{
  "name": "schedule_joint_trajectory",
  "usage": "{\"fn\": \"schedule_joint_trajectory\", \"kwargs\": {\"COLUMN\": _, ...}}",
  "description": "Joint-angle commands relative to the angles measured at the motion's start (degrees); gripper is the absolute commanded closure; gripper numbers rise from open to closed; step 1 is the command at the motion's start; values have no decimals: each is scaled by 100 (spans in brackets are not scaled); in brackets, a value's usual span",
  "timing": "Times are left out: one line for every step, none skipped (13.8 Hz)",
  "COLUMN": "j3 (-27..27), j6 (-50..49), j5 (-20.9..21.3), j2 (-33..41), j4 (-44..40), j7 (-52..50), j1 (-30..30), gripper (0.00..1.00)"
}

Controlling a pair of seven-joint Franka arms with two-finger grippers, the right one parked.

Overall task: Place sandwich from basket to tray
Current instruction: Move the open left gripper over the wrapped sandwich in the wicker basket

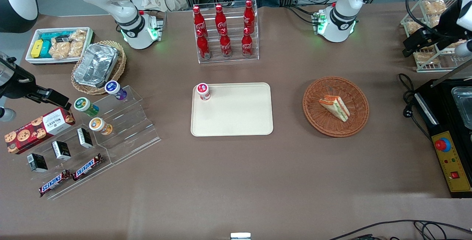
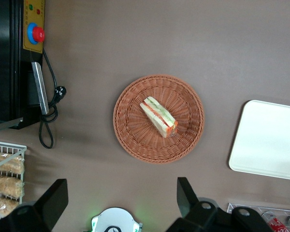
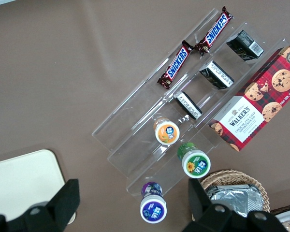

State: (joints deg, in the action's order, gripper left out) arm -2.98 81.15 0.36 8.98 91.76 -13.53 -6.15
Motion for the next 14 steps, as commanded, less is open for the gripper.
{"fn": "schedule_joint_trajectory", "kwargs": {"j3": 87, "j6": -143, "j5": 61, "j2": -28, "j4": -158, "j7": -27, "j1": 70, "gripper": 0}}
{"fn": "schedule_joint_trajectory", "kwargs": {"j3": 87, "j6": -143, "j5": 52, "j2": -28, "j4": -158, "j7": -27, "j1": 61, "gripper": 0}}
{"fn": "schedule_joint_trajectory", "kwargs": {"j3": 87, "j6": -143, "j5": 43, "j2": -11, "j4": -150, "j7": -18, "j1": 61, "gripper": 0}}
{"fn": "schedule_joint_trajectory", "kwargs": {"j3": 87, "j6": -152, "j5": 26, "j2": -19, "j4": -89, "j7": -27, "j1": 52, "gripper": 0}}
{"fn": "schedule_joint_trajectory", "kwargs": {"j3": 105, "j6": -247, "j5": 17, "j2": 15, "j4": 182, "j7": 16, "j1": 44, "gripper": 0}}
{"fn": "schedule_joint_trajectory", "kwargs": {"j3": 157, "j6": -240, "j5": 43, "j2": 68, "j4": 463, "j7": -1, "j1": -26, "gripper": 0}}
{"fn": "schedule_joint_trajectory", "kwargs": {"j3": 201, "j6": -187, "j5": 8, "j2": 86, "j4": 587, "j7": -10, "j1": -53, "gripper": 0}}
{"fn": "schedule_joint_trajectory", "kwargs": {"j3": 210, "j6": -82, "j5": -114, "j2": 77, "j4": 711, "j7": -44, "j1": -53, "gripper": 0}}
{"fn": "schedule_joint_trajectory", "kwargs": {"j3": 202, "j6": 127, "j5": -272, "j2": 95, "j4": 981, "j7": -53, "j1": -53, "gripper": 0}}
{"fn": "schedule_joint_trajectory", "kwargs": {"j3": 202, "j6": 556, "j5": -325, "j2": 104, "j4": 1306, "j7": -71, "j1": -53, "gripper": 0}}
{"fn": "schedule_joint_trajectory", "kwargs": {"j3": 202, "j6": 1030, "j5": -335, "j2": 112, "j4": 1675, "j7": -97, "j1": -62, "gripper": 0}}
{"fn": "schedule_joint_trajectory", "kwargs": {"j3": 210, "j6": 1435, "j5": -343, "j2": 112, "j4": 1966, "j7": -254, "j1": -71, "gripper": 0}}
{"fn": "schedule_joint_trajectory", "kwargs": {"j3": 219, "j6": 1683, "j5": -378, "j2": 104, "j4": 2195, "j7": -421, "j1": -80, "gripper": 0}}
{"fn": "schedule_joint_trajectory", "kwargs": {"j3": 219, "j6": 1781, "j5": -414, "j2": 86, "j4": 2371, "j7": -571, "j1": -97, "gripper": 0}}
